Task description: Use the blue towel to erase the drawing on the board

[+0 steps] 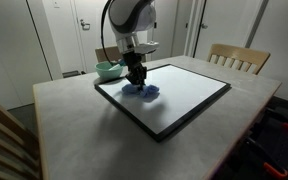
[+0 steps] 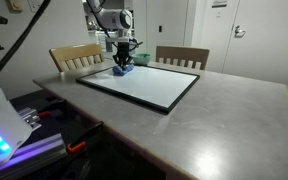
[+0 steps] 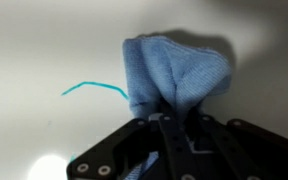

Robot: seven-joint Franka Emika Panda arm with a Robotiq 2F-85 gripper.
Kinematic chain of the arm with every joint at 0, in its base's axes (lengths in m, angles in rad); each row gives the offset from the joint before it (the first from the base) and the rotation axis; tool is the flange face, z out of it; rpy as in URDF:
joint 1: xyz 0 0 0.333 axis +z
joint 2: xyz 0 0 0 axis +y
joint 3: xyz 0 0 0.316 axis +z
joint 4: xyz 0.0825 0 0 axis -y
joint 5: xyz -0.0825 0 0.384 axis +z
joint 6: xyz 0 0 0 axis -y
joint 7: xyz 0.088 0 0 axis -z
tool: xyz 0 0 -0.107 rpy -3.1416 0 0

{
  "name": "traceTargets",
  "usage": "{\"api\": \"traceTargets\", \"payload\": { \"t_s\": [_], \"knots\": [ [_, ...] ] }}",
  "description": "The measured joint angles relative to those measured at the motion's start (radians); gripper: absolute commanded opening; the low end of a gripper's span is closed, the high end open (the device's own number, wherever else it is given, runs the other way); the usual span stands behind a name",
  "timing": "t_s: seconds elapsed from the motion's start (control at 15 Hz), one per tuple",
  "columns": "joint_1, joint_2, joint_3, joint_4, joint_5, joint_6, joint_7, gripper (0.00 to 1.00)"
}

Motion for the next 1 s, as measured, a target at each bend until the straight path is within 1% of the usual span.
{"api": "traceTargets", "payload": {
  "t_s": [0.27,0.47,0.8,1.0],
  "knots": [
    [0.004,-0.001,-0.009,-0.003,-0.003,0.001,-0.008,0.04],
    [-0.008,-0.003,-0.047,-0.006,-0.003,0.000,-0.008,0.04],
    [-0.091,-0.004,-0.134,-0.006,-0.004,0.000,-0.012,0.04],
    [-0.136,-0.003,-0.159,-0.006,-0.004,0.000,-0.012,0.04]
  ]
}}
